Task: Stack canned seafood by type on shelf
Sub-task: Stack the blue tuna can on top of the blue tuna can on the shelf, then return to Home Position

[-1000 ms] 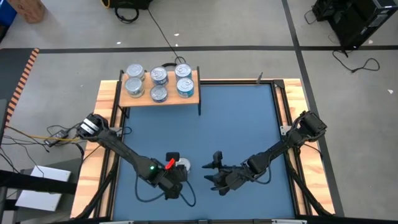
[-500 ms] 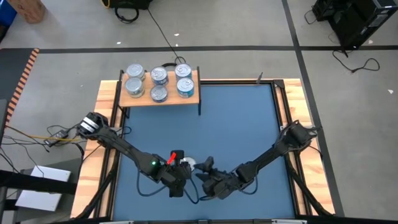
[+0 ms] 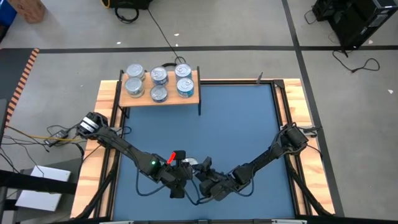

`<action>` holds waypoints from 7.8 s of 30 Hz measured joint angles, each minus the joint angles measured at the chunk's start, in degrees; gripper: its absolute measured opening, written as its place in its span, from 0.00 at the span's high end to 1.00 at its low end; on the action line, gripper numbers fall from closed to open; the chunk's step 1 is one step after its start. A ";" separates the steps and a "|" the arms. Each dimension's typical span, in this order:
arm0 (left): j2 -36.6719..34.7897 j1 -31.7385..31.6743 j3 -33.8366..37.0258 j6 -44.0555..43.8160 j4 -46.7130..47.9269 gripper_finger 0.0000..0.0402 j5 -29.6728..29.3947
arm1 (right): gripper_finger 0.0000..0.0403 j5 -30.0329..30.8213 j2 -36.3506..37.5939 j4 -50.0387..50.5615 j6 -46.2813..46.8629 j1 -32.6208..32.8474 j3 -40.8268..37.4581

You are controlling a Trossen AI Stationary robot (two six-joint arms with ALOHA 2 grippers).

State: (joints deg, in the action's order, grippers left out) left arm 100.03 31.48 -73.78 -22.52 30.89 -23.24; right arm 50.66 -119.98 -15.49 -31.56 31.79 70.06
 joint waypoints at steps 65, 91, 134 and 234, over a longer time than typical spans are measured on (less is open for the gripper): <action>-35.96 8.52 57.67 6.78 -68.85 1.00 -3.88 | 0.65 2.22 0.11 22.26 -20.02 -9.66 18.60; -51.01 8.28 65.75 17.77 -68.71 1.00 -3.36 | 0.65 -4.16 0.13 16.33 -41.33 -27.17 34.83; -50.97 8.28 65.75 17.89 -68.64 1.00 -4.62 | 0.65 -16.40 -15.91 26.63 -33.33 -38.01 57.27; -50.96 5.04 65.68 15.89 -68.84 1.00 -5.27 | 0.99 -43.27 -12.17 33.35 4.40 -40.08 57.20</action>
State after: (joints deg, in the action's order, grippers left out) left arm 49.07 36.52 -8.10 -6.63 -37.95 -28.51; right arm 7.39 -132.16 17.86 -27.16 -8.29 127.26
